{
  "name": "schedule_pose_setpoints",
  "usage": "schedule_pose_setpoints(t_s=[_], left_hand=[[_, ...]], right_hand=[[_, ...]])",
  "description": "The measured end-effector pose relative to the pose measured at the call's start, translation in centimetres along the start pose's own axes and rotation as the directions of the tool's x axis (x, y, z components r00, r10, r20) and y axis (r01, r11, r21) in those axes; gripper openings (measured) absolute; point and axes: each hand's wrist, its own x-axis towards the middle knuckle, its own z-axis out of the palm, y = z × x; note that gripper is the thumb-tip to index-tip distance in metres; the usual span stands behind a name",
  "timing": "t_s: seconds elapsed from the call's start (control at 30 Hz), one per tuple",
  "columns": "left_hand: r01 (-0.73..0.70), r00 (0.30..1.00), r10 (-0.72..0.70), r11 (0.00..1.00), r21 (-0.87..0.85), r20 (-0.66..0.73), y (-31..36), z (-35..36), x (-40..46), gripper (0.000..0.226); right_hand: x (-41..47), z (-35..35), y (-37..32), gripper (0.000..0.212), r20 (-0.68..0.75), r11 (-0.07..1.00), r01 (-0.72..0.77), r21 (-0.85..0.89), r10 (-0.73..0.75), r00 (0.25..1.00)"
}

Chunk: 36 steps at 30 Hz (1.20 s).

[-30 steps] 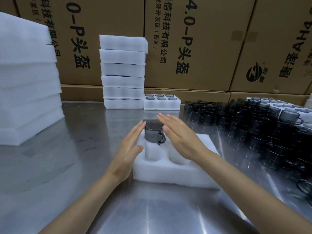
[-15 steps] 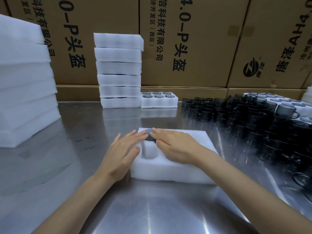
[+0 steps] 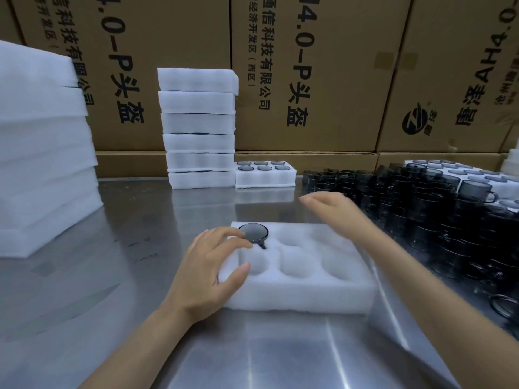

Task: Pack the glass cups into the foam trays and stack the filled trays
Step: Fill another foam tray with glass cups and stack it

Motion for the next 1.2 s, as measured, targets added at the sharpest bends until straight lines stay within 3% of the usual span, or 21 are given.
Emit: schedule_pose_setpoints(t_s=[0.07,0.17,0.33,0.5,0.57,0.7,0.87,0.97,1.2], left_hand=[[-0.017,0.999,0.017,1.000,0.004,-0.032,0.1,0.1,0.1,0.038],[-0.034,0.998,0.034,0.999,0.008,-0.048,0.1,0.3,0.3,0.030],[-0.091,0.992,0.097,0.993,0.077,-0.077,0.0,0.8,0.4,0.038],[-0.057,0.993,0.055,0.998,-0.015,-0.105,0.0,1.3,0.4,0.032],[-0.024,0.986,0.003,0.993,-0.119,-0.165,-0.2,1.3,0.6,0.027],[0.064,0.940,-0.158,0.953,-0.297,-0.303,-1.0,1.5,1.3,0.037],[0.118,0.936,-0.202,0.951,-0.285,-0.288,-1.8,2.0,1.5,0.040],[0.127,0.942,-0.205,0.951,-0.283,-0.267,-1.9,2.1,1.5,0.042],[0.151,0.941,-0.237,0.934,-0.324,-0.243,-1.8,1.9,1.5,0.044]], right_hand=[[0.5,-1.0,2.7,0.022,-0.106,0.989,-0.126,0.075,0.134,0.985],[0.2,-0.4,7.2,0.025,-0.206,0.962,-0.271,0.031,0.272,0.940],[0.3,0.7,10.9,0.034,-0.256,0.937,-0.349,-0.008,0.336,0.906],[2.8,0.9,11.9,0.045,-0.310,0.934,-0.340,-0.114,0.292,0.905],[3.9,0.9,12.3,0.049,-0.328,0.928,-0.329,-0.174,0.261,0.908],[6.3,1.0,13.3,0.051,-0.354,0.922,-0.298,-0.248,0.200,0.914],[9.0,1.5,14.1,0.052,-0.384,0.873,-0.358,-0.331,0.222,0.896],[9.7,1.5,14.4,0.045,-0.389,0.839,-0.385,-0.384,0.230,0.892],[7.9,1.6,13.5,0.014,-0.487,0.851,-0.310,-0.425,0.074,0.870]])
